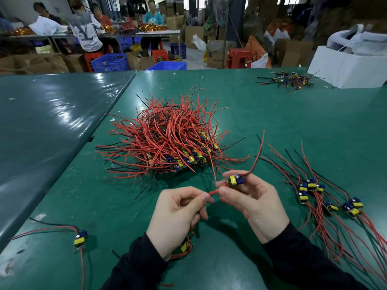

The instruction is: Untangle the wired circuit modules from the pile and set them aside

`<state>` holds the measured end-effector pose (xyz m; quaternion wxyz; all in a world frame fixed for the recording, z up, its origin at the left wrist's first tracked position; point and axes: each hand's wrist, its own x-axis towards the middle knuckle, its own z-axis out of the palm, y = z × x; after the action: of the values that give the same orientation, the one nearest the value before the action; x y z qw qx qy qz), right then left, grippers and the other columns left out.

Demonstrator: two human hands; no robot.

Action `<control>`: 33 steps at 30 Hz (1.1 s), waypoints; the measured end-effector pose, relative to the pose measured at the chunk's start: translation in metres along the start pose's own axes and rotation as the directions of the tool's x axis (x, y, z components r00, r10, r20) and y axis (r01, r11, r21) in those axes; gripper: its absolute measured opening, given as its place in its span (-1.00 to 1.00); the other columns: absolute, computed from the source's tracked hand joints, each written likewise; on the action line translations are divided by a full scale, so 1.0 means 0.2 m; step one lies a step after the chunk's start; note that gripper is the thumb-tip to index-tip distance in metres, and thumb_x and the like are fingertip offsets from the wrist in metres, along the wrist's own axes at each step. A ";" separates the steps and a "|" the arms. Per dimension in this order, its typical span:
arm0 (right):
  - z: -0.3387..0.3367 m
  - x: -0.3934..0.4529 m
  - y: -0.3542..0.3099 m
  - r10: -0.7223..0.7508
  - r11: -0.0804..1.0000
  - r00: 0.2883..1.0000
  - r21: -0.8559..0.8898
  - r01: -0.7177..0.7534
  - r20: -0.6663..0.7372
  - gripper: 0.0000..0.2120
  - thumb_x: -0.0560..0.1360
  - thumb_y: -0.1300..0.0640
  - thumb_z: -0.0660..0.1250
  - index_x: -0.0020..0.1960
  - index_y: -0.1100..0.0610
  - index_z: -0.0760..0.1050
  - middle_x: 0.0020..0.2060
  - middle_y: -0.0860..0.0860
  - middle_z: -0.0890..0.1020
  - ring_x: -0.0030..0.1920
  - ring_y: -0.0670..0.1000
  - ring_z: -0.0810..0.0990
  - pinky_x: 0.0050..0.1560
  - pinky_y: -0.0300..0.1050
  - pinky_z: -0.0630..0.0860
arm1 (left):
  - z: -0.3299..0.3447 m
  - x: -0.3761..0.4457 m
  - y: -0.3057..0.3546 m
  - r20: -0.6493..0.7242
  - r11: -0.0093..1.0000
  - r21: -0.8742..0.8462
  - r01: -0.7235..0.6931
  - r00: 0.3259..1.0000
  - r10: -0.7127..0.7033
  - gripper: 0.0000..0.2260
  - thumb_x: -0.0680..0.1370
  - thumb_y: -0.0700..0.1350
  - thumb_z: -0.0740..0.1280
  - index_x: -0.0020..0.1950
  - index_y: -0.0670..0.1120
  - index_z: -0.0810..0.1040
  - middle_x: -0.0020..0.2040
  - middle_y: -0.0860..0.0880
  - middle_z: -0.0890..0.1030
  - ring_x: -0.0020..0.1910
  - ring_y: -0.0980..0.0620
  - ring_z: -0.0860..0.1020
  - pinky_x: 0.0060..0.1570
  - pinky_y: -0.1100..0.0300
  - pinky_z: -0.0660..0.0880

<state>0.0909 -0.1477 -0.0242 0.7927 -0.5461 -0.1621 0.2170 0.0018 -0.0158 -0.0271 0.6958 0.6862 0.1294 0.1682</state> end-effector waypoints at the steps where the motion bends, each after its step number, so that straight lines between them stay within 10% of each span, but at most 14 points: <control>1: 0.00 0.00 0.00 0.006 1.000 1.000 -0.008 -0.006 -0.005 -0.68 0.09 0.18 0.52 -0.16 0.18 0.62 -0.27 0.16 0.69 -0.27 0.02 0.66 -0.26 -0.22 0.58 | 0.00 0.00 0.00 -0.002 1.000 0.013 -0.011 1.000 0.011 -0.81 0.54 -0.30 0.29 -0.24 -0.22 0.63 -0.50 -0.06 0.51 -0.61 0.14 0.28 -0.55 0.32 0.19; 33: -0.02 0.01 -0.03 -0.053 0.996 0.999 0.077 0.054 -0.013 -0.78 0.13 0.18 0.49 -0.22 0.10 0.67 -0.31 0.19 0.67 -0.29 0.08 0.68 -0.35 -0.20 0.58 | -0.01 0.00 0.01 0.126 0.971 -0.074 0.228 0.968 -0.218 -0.81 0.53 -0.22 0.29 -0.22 -0.22 0.64 -0.50 -0.06 0.49 -0.62 0.17 0.19 -0.62 0.38 0.11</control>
<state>0.0965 -0.1521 -0.0204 0.8197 -0.5116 -0.1638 0.1988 0.0009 -0.0146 -0.0251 0.7461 0.6447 0.1572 0.0538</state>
